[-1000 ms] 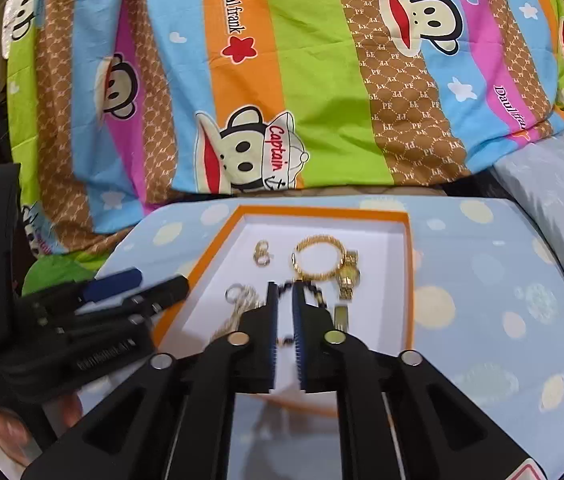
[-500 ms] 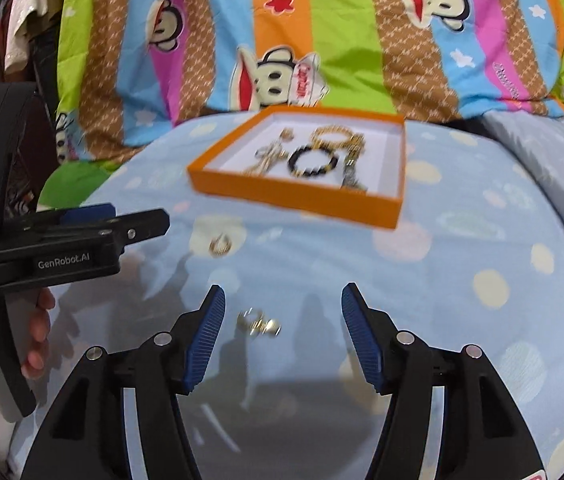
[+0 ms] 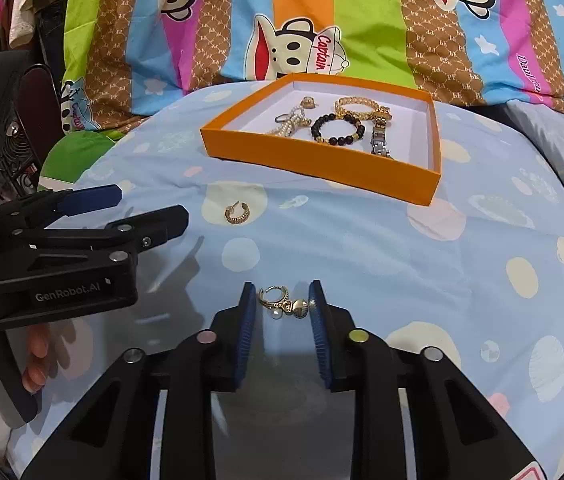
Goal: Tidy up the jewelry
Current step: 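Grasp the gold pearl-drop earring with the right gripper while the left grasps the gold hoop earring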
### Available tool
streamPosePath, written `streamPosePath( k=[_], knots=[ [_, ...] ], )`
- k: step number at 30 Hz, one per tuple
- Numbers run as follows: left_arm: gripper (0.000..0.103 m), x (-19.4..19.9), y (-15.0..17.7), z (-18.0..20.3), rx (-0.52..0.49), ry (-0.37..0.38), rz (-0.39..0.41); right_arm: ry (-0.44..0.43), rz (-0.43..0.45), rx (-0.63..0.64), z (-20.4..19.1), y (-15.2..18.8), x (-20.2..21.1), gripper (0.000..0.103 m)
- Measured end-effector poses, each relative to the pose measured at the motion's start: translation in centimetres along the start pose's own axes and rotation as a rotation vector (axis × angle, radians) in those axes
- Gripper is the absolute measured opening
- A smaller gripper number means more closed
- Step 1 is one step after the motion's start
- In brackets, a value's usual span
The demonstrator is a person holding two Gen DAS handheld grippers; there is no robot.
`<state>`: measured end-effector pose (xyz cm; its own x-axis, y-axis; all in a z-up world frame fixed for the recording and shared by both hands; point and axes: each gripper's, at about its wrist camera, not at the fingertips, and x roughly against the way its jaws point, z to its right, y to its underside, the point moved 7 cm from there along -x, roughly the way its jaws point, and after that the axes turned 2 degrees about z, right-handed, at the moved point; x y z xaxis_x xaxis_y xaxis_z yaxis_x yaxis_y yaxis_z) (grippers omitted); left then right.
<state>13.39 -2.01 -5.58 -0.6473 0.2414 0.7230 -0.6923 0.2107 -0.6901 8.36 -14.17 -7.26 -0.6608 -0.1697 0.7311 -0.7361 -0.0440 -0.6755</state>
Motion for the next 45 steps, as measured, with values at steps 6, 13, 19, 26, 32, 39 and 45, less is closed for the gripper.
streamPosePath(
  k=[6, 13, 19, 26, 32, 39, 45],
  knots=[
    [0.085, -0.4, 0.1, -0.2, 0.014, -0.003, -0.008, 0.01, -0.008, 0.004, -0.1, 0.0, -0.2, 0.022],
    [0.085, -0.7, 0.3, -0.1, 0.008, -0.003, -0.018, 0.014, -0.009, 0.006, -0.1, 0.1, -0.2, 0.022],
    [0.084, -0.7, 0.6, 0.6, -0.004, 0.032, -0.028, 0.02, -0.006, -0.024, 0.9, 0.2, 0.1, 0.021],
    [0.084, -1.6, -0.2, 2.1, -0.016, 0.049, -0.028, 0.031, -0.002, -0.071, 2.4, 0.0, 0.4, 0.021],
    [0.072, -3.3, -1.1, 3.4, -0.036, 0.05, -0.05, 0.028, -0.002, -0.081, 2.7, 0.0, 0.4, 0.021],
    [0.06, -3.8, -1.0, 3.9, -0.063, 0.034, -0.061, 0.03, -0.002, -0.089, 2.9, 0.0, 0.4, 0.021],
    [0.045, -3.6, -1.0, 4.2, -0.085, 0.044, -0.052, 0.03, -0.002, -0.089, 2.9, 0.0, 0.4, 0.021]
  ],
)
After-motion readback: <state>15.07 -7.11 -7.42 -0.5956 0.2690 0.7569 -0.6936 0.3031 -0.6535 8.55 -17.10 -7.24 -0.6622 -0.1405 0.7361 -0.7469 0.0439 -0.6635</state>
